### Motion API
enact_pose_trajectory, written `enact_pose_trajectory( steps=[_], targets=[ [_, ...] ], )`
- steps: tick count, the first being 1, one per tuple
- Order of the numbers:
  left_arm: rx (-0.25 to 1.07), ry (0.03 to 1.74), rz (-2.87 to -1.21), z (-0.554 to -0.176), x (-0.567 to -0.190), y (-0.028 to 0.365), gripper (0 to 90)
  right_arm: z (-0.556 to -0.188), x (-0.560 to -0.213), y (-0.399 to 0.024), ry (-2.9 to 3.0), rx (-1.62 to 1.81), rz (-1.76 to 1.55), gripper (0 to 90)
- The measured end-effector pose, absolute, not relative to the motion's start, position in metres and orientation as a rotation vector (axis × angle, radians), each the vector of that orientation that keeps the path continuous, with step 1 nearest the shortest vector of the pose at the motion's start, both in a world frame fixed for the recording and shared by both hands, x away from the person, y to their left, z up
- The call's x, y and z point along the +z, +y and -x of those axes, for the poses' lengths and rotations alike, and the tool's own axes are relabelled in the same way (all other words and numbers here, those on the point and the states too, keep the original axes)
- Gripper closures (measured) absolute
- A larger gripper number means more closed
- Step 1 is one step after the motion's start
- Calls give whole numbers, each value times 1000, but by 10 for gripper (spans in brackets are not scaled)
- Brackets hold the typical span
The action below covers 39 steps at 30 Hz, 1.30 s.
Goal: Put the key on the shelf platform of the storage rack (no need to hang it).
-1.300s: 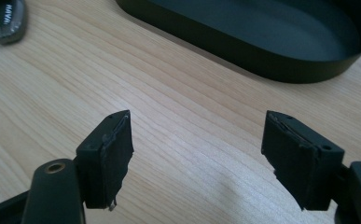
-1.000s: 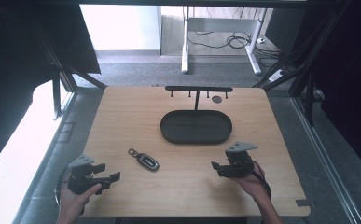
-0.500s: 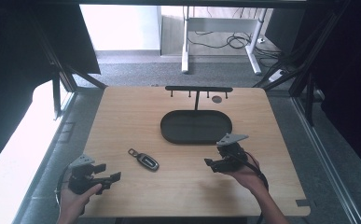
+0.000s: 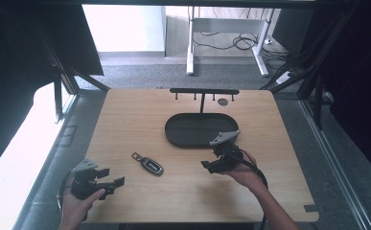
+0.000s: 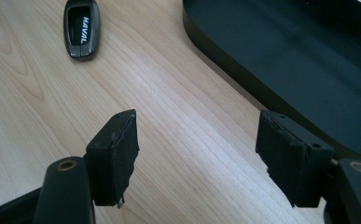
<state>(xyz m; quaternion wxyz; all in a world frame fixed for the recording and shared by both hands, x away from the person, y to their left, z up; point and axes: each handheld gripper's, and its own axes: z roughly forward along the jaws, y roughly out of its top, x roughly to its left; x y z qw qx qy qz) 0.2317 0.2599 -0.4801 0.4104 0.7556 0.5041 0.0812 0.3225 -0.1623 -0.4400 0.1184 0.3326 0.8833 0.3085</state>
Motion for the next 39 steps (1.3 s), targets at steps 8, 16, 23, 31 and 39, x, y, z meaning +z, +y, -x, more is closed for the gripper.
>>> enact_pose_trajectory(
  steps=[8, 16, 23, 31, 39],
  targets=[
    [204, 1267, -1906, -232, -480, 259, 220, -327, -434, -146, 2622, 872, -931, 303],
    [203, 1271, -1904, -232, -481, 259, 220, -330, -433, -132, 2657, 852, -897, 305],
    [195, 1267, -1916, -232, -482, 257, 220, -332, -433, -114, 2683, 842, -872, 308],
    [196, 1269, -1913, -232, -482, 258, 220, -335, -431, -95, 2707, 824, -826, 308],
    [188, 1266, -1919, -233, -483, 256, 220, -337, -432, -82, 2746, 808, -787, 310]
  ],
)
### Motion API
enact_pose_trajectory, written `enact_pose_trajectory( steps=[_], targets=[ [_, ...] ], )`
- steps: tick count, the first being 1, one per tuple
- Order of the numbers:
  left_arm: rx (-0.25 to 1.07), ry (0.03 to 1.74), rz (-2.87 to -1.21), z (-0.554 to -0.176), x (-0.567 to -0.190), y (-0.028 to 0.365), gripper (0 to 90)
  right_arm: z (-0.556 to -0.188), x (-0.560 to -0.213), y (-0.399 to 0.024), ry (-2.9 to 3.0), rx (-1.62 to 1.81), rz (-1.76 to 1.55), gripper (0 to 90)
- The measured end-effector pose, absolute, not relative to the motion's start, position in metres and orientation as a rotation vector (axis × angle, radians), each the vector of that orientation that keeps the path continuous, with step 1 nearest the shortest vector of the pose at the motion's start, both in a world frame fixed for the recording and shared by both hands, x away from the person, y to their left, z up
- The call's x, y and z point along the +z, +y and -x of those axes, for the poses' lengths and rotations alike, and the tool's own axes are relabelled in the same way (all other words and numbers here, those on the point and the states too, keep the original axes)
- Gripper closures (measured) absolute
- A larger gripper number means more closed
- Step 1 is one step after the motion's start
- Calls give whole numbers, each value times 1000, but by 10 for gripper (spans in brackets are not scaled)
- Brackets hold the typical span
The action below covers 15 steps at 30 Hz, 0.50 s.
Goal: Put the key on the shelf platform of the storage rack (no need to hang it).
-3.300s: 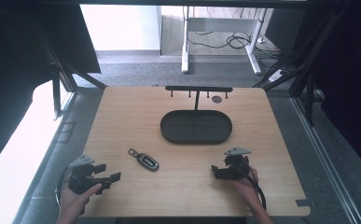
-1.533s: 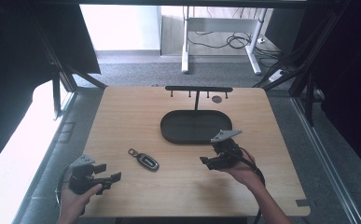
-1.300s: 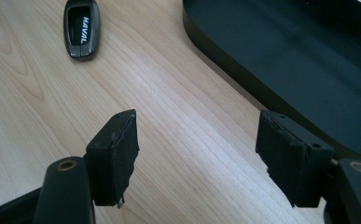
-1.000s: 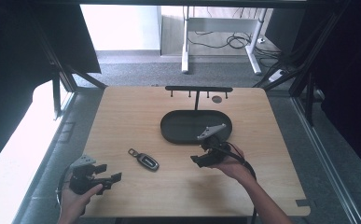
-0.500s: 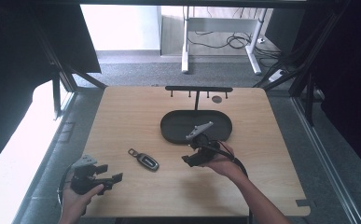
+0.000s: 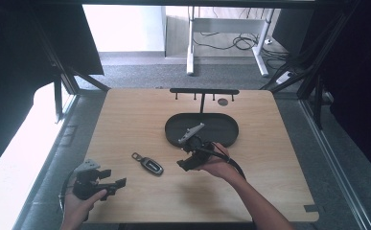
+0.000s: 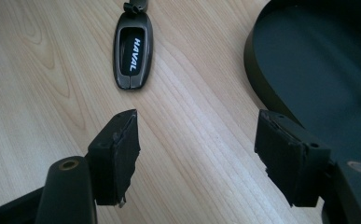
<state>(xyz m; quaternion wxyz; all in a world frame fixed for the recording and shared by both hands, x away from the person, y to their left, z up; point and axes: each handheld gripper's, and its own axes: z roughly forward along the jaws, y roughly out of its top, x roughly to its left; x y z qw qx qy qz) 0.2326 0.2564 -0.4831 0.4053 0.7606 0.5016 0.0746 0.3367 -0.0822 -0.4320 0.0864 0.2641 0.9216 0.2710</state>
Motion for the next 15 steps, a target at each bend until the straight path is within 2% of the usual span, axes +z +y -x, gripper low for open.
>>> enact_pose_trajectory(
  steps=[15],
  targets=[
    [187, 1265, -1916, -233, -484, 256, 220, -339, -431, -59, 2776, 800, -732, 309]
  ],
)
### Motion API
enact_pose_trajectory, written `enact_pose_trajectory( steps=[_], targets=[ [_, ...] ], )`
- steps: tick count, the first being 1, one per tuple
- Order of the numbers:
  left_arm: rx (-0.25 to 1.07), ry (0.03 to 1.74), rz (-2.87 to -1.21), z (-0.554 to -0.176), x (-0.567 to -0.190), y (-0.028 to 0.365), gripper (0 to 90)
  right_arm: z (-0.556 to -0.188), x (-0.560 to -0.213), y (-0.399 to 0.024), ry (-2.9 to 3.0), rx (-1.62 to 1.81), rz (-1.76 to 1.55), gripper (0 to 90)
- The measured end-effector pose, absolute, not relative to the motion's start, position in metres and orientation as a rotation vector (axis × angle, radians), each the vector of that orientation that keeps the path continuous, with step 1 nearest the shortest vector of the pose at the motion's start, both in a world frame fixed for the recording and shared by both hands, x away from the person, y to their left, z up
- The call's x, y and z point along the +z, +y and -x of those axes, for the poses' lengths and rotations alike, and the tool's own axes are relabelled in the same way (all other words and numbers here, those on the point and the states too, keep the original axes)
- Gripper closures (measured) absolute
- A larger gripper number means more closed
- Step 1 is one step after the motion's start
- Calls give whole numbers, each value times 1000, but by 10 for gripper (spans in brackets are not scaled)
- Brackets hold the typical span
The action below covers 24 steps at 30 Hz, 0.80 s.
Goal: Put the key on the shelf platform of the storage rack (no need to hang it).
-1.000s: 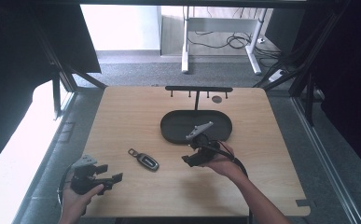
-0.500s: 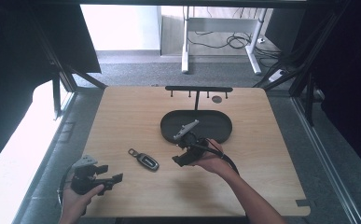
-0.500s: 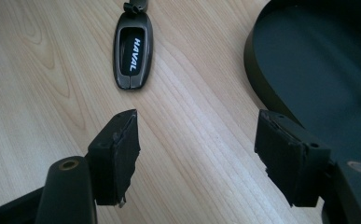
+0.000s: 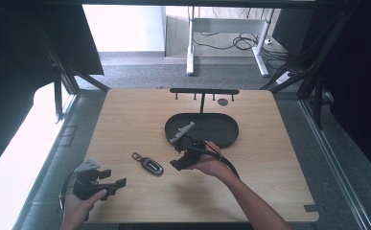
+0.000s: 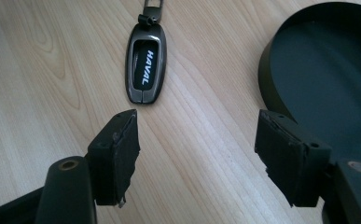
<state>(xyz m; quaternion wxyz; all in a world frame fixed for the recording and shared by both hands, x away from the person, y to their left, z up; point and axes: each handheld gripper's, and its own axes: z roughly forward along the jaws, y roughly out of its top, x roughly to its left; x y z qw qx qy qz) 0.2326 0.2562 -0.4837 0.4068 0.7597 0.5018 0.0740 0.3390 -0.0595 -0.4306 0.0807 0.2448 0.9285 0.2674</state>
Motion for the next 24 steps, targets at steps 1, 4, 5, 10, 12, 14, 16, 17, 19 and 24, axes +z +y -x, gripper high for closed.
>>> enact_pose_trajectory(
  steps=[1, 4, 5, 10, 12, 14, 16, 17, 19, 24],
  targets=[
    [188, 1266, -1915, -233, -484, 256, 220, -339, -431, -59, 2776, 800, -732, 309],
    [187, 1265, -1916, -233, -484, 256, 220, -340, -430, -52, 2785, 795, -719, 308],
    [187, 1265, -1915, -233, -484, 257, 220, -341, -431, -50, 2786, 796, -709, 307],
    [188, 1267, -1915, -232, -483, 258, 220, -341, -432, -43, 2797, 785, -703, 307],
    [189, 1267, -1915, -232, -483, 258, 221, -342, -433, -40, 2801, 787, -699, 306],
    [190, 1268, -1914, -232, -483, 258, 221, -343, -434, -36, 2807, 789, -692, 304],
    [190, 1267, -1915, -232, -483, 258, 220, -343, -435, -35, 2808, 791, -702, 304],
    [190, 1267, -1915, -232, -483, 258, 221, -343, -435, -33, 2811, 793, -699, 304],
    [190, 1267, -1914, -232, -483, 258, 221, -344, -437, -29, 2823, 783, -700, 304],
    [193, 1260, -1914, -231, -482, 257, 220, -344, -440, -26, 2830, 772, -704, 304]
  ],
)
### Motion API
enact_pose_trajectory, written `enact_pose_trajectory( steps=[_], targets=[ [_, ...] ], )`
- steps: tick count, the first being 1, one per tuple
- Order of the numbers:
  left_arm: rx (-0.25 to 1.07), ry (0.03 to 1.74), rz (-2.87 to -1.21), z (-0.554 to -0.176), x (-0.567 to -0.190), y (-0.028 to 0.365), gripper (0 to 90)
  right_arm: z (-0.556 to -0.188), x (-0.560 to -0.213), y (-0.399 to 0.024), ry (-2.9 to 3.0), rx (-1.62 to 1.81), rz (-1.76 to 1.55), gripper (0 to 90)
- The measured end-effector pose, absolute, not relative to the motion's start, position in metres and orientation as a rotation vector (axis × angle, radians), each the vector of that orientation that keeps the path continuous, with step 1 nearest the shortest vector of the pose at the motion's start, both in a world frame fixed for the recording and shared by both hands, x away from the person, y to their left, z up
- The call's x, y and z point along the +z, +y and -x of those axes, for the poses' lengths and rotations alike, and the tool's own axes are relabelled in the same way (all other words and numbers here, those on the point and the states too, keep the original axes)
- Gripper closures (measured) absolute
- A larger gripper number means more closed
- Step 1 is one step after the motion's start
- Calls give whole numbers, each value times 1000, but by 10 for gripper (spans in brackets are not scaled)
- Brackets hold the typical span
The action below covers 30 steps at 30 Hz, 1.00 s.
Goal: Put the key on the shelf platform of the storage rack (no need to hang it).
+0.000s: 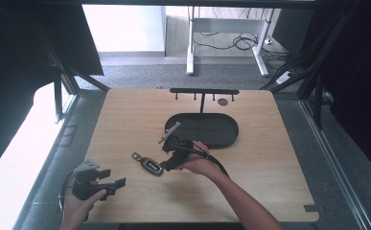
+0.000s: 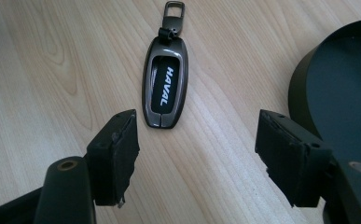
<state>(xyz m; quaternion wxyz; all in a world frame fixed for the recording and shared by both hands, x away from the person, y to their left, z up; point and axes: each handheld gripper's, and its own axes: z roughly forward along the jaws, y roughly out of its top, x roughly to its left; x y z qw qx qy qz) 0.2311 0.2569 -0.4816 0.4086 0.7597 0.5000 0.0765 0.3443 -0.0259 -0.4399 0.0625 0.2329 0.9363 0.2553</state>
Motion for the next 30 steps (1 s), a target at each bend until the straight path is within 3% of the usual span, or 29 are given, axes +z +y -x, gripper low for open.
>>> enact_pose_trajectory(
  steps=[30],
  targets=[
    [202, 1267, -1898, -232, -481, 265, 221, -354, -474, 32, 2926, 653, -629, 306]
  ],
)
